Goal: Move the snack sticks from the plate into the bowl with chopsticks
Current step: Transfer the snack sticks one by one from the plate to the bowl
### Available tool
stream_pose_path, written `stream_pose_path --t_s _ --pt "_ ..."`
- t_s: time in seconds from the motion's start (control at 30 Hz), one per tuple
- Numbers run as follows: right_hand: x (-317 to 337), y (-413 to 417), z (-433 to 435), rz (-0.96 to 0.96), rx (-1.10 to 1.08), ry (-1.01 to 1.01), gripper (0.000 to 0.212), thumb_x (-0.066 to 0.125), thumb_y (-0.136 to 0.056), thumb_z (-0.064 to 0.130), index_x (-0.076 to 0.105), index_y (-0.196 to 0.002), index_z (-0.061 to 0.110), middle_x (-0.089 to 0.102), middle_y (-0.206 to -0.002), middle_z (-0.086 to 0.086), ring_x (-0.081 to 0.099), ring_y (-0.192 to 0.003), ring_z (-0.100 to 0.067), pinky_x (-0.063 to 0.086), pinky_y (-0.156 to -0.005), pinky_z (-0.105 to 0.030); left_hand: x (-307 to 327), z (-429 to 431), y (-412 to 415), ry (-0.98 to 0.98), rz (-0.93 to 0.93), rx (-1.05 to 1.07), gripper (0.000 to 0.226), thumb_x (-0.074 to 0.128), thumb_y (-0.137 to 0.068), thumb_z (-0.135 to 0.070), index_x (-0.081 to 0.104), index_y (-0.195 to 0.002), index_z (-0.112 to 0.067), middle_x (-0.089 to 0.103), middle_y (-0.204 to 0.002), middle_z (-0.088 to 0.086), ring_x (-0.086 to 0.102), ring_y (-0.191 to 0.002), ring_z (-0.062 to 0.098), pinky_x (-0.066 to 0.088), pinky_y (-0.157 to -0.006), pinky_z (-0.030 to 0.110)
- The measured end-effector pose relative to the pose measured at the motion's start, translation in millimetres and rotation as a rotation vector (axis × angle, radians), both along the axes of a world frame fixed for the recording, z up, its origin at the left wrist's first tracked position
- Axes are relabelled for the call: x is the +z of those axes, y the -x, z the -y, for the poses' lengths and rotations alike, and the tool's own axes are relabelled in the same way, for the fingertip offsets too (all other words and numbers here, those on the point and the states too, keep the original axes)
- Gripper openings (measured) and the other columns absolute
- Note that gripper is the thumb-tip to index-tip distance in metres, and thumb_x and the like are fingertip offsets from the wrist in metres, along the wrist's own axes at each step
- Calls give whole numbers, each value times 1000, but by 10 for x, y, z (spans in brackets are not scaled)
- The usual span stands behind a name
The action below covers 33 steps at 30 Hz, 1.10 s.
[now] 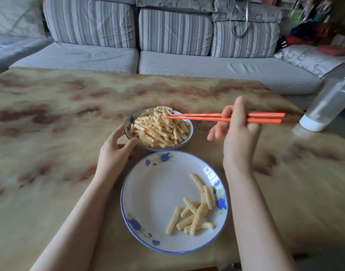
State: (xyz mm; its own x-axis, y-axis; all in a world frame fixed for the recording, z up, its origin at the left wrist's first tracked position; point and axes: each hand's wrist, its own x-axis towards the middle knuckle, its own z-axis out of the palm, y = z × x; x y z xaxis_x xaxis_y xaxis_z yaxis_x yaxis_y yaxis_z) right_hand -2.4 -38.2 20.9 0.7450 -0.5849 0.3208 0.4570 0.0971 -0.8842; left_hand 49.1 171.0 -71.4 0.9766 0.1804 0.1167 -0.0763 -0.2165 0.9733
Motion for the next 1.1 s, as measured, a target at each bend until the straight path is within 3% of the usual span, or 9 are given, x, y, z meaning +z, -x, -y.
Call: stream_pose_path --t_s 0.1,0.2,0.33,0.5,0.67,0.8,0.87,0.97,1.1 --pt "-64 -52 -60 -29 32 14 43 40 -104 25 46 -65 7 36 -36 2 38 -29 -16 38 -38 -23 -5 -3 -4 5 5 -1 45 68 -89 -21 58 -133 -27 74 -99 -9 70 -70 4 51 -64 8" --pt "-98 -73 -90 -53 58 45 43 41 -104 26 49 -66 6 34 -35 -3 40 -31 -19 39 -39 -21 -4 3 0 0 11 1 45 68 -89 -20 58 -133 -26 71 -94 -16 70 -68 2 51 -65 9" --pt "-81 -39 -62 -35 70 55 43 42 -103 25 49 -66 5 35 -35 -3 39 -31 -20 40 -39 -23 -1 -4 8 15 1 -3 46 68 -89 -21 57 -134 -27 74 -94 -6 73 -75 16 54 -71 21" --pt "72 110 150 -35 62 80 45 42 -103 26 46 -61 9 34 -35 0 35 -29 -19 34 -36 -21 -6 -2 -3 7 14 2 45 68 -90 -19 58 -133 -26 67 -77 -24 66 -62 -6 47 -60 5" --pt "188 280 374 -74 101 182 44 43 -102 22 44 -60 10 43 -46 4 32 -28 -14 30 -34 -19 -20 -13 -11 -7 15 3 48 68 -90 -20 56 -136 -22 69 -102 -13 65 -63 -9 48 -61 4" --pt "235 395 506 -176 173 363 48 47 -100 29 50 -54 18 43 -64 -22 35 -29 -18 30 -38 -31 -5 -8 3 -21 15 2 45 68 -90 -21 56 -134 -24 69 -100 -15 65 -62 -8 48 -62 6" --pt "287 460 544 -208 181 431 50 48 -99 33 51 -52 19 41 -65 -29 36 -29 -21 30 -38 -28 9 0 13 -28 14 2 45 67 -91 -20 56 -134 -24 65 -91 -22 64 -60 -11 47 -61 5" --pt "354 541 559 -226 194 507 49 48 -99 36 52 -52 19 39 -65 -36 37 -30 -23 33 -38 -24 15 -1 15 -39 7 1 47 67 -91 -21 56 -136 -23 65 -86 -22 64 -60 -10 48 -68 15" --pt "393 596 593 -265 211 562 49 47 -98 38 48 -55 16 34 -42 -14 38 -29 -26 32 -38 -18 5 0 4 -37 6 3 48 67 -91 -21 56 -137 -24 65 -85 -22 64 -61 -10 50 -74 20"
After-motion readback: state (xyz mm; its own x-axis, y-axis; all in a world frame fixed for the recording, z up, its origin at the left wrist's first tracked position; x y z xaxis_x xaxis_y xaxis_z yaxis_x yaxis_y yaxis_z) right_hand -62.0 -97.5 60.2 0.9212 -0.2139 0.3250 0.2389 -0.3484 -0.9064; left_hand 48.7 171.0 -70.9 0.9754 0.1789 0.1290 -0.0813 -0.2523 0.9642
